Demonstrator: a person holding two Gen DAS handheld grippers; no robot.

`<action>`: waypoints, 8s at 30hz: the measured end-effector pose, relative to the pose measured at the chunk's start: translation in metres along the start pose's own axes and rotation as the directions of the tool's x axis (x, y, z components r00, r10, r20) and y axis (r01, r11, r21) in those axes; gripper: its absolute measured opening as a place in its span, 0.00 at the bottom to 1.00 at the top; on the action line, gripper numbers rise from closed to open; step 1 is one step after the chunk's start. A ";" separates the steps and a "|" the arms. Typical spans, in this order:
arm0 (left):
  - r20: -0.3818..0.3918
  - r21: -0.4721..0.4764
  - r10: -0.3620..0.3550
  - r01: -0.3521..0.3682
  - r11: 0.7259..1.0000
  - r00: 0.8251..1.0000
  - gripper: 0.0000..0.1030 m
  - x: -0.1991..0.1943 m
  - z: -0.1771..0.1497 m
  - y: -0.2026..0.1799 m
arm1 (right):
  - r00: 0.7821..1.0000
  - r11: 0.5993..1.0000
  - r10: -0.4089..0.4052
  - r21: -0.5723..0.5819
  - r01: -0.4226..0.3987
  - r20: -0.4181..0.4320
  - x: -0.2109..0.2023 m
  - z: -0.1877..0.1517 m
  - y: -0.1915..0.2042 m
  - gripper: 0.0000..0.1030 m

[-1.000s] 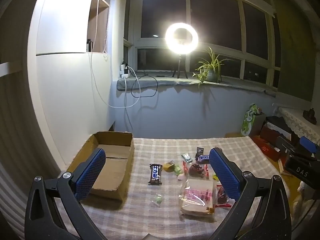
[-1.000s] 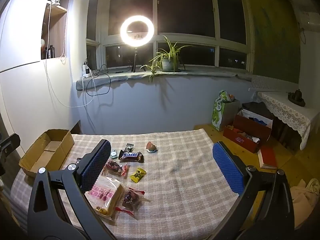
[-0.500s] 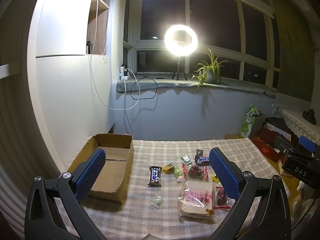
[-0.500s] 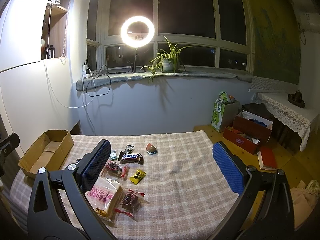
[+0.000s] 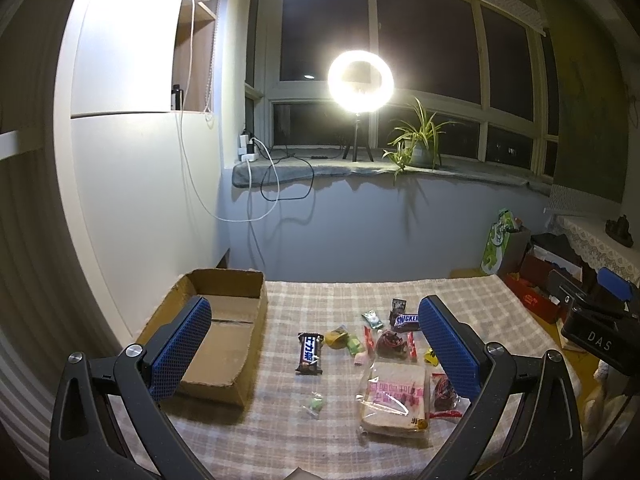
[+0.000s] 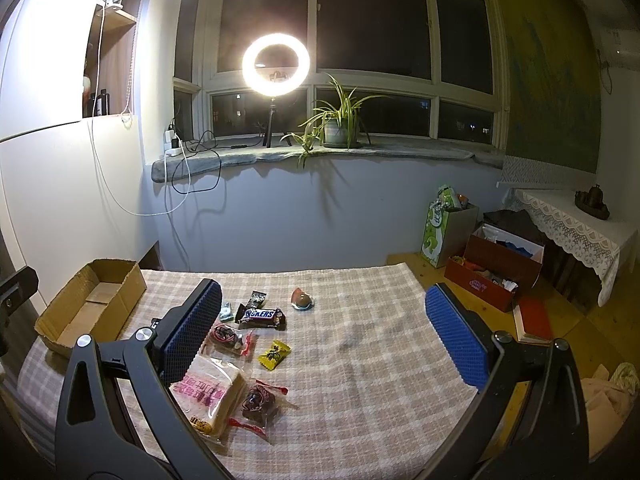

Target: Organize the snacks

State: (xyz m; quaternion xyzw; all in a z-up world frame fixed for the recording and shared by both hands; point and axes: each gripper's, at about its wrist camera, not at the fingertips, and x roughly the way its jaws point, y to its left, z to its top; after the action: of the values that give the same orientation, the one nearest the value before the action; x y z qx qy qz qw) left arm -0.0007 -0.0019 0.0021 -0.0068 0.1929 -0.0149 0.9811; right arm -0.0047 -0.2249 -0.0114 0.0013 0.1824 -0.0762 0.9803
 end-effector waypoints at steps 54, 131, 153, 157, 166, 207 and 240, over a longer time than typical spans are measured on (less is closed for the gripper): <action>-0.142 -0.113 -0.170 0.155 0.981 0.975 0.98 0.027 -0.036 0.027 | 0.976 0.988 0.154 0.000 -0.156 -0.157 0.036 -0.032 -0.012 1.00; -0.526 -0.334 -0.323 0.159 0.929 0.787 0.56 0.152 -0.117 -0.032 | 0.254 0.648 0.561 0.227 -0.727 -0.788 0.247 -0.091 0.080 0.64; -0.404 -0.255 -0.295 0.203 0.945 0.866 0.56 0.115 -0.069 0.007 | 0.371 0.672 0.598 0.192 -0.715 -0.710 0.197 -0.037 0.105 0.59; -0.372 -0.236 -0.280 0.201 0.951 0.885 0.56 0.108 -0.057 0.036 | 0.386 0.665 0.601 0.170 -0.727 -0.700 0.183 -0.027 0.130 0.59; -0.330 -0.209 -0.221 0.157 0.965 0.918 0.56 0.110 -0.035 0.095 | 0.385 0.640 0.613 0.148 -0.754 -0.690 0.175 -0.012 0.201 0.59; -0.434 -0.244 -0.034 -0.081 0.967 0.900 0.56 0.159 -0.049 0.199 | 0.356 0.622 0.572 0.107 -0.776 -0.739 0.243 -0.023 0.340 0.68; -0.128 -0.158 -0.209 0.188 0.969 0.970 0.56 -0.029 -0.006 0.105 | 0.696 0.776 0.583 0.032 -0.630 -0.419 0.062 0.000 0.077 0.68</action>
State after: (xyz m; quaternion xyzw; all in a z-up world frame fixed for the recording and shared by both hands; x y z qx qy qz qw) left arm -0.0273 0.1038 0.0055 -0.0960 0.2618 -0.0998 0.9551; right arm 0.0643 -0.1584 -0.0353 0.0215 0.3748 0.2642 0.8884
